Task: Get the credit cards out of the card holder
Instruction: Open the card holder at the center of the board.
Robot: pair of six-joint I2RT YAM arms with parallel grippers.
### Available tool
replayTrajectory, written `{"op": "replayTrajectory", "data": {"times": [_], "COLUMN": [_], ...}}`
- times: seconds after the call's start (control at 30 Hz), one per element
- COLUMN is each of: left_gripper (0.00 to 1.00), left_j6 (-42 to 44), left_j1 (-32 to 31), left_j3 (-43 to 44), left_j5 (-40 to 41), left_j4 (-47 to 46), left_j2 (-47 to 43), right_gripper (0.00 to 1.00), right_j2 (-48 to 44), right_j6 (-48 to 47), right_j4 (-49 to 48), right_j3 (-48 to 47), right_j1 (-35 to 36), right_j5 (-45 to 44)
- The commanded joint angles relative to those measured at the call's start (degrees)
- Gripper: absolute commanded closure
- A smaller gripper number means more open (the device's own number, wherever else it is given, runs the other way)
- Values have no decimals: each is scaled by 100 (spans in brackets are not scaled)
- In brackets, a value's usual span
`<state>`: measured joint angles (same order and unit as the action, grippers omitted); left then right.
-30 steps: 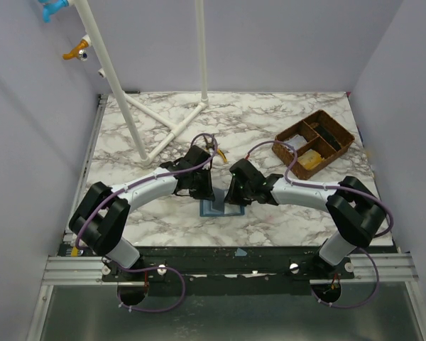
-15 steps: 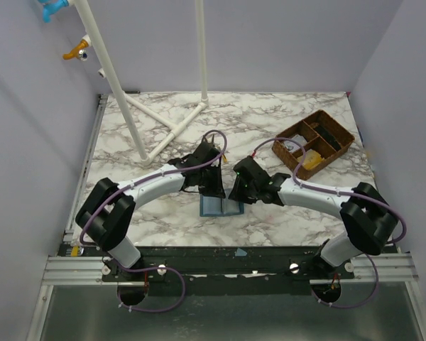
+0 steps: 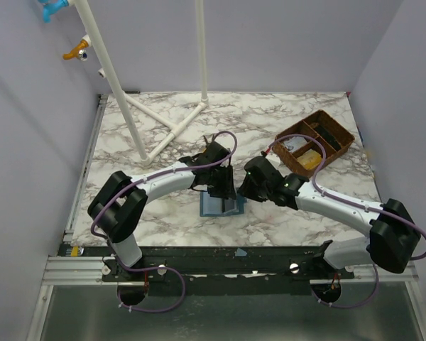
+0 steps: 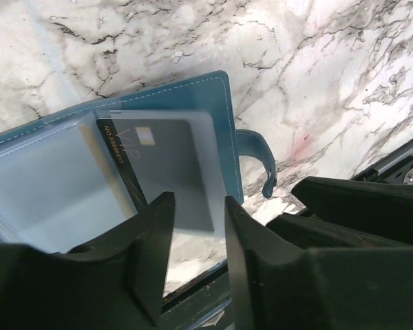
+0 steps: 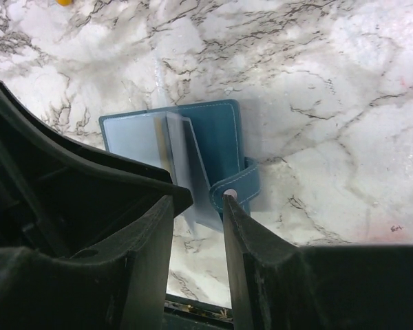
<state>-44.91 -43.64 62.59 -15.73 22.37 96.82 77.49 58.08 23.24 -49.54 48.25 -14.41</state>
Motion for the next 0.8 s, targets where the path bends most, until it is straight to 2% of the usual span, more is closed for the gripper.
{"op": "replayTrajectory", "data": {"times": [0.0,0.2,0.37,0.77], "left_gripper": [60,56,54,53], "left_j6": [-57,-97,-64,-60], "left_j1": [-57,-66,-5,445], "left_j3": [207,241,257,-445], "left_j5": [-215,-312,-38,95], "left_j4": [-151,-224,-38,-33], "left_j2": [181,347,171,-377], "right_gripper": [61,61,63,71], "right_j2": [-156,-88,161,662], "right_j6": [51,-18,-127,-426], "right_j4": [381,385,280,27], "right_j3": [41,-37,-157,-628], "right_j1": [-26,-26,-28,83], "right_j5": [-369,-285,-77,135]}}
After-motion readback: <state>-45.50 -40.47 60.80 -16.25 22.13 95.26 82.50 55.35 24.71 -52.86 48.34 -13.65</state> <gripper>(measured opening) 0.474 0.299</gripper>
